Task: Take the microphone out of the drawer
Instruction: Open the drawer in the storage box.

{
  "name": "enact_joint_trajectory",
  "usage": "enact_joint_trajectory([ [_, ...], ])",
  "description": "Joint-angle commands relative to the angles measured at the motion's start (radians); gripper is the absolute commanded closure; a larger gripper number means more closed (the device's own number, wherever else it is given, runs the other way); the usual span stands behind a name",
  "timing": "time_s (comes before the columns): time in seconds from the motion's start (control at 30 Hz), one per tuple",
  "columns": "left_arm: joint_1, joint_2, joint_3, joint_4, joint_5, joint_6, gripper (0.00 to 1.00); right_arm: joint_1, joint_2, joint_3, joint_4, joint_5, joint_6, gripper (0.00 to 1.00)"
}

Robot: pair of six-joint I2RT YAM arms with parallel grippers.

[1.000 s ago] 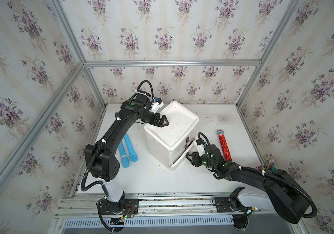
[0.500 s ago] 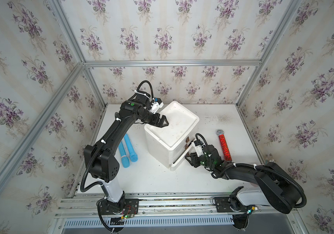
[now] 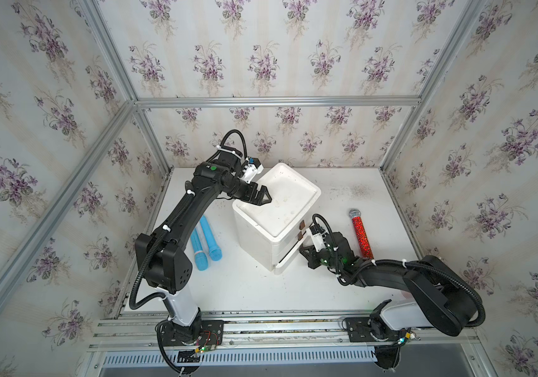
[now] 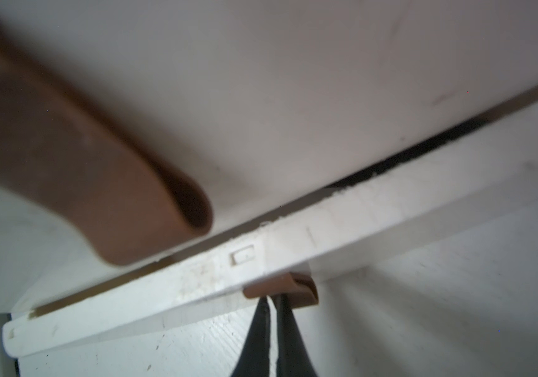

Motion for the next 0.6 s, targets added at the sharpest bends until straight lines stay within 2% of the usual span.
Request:
enact_joint_trajectory([
  [0.0,0.0,0.0,-0.001,-0.014,0.016,0.006,0.01,0.0,-0.023,-0.015,0.006,0.029,0.012,1.0],
  [0.17,0.0,-0.002,-0.002,-0.012,0.014,0.004,0.01,-0.003,-0.066,-0.031,-0.056,0.085,0.037,1.0],
  [0.3,0.0,-0.003,-0.002,-0.012,0.018,0.003,0.01,-0.004,-0.074,-0.041,-0.048,0.064,0.052,1.0],
  [0.33,0.0,-0.003,-0.002,-0.012,0.017,0.003,0.01,-0.004,-0.066,-0.036,-0.046,0.05,0.043,0.91],
  [0.4,0.0,-0.003,-0.002,-0.011,0.018,0.003,0.01,-0.004,-0.047,-0.031,-0.031,0.033,0.033,0.68],
  [0.43,0.001,-0.004,-0.003,-0.012,0.017,0.003,0.01,-0.004,-0.038,-0.03,-0.016,0.029,0.026,0.6],
  [0.57,0.0,-0.007,-0.007,-0.011,0.014,0.005,0.01,-0.004,-0.008,-0.022,0.031,0.017,-0.009,0.54],
])
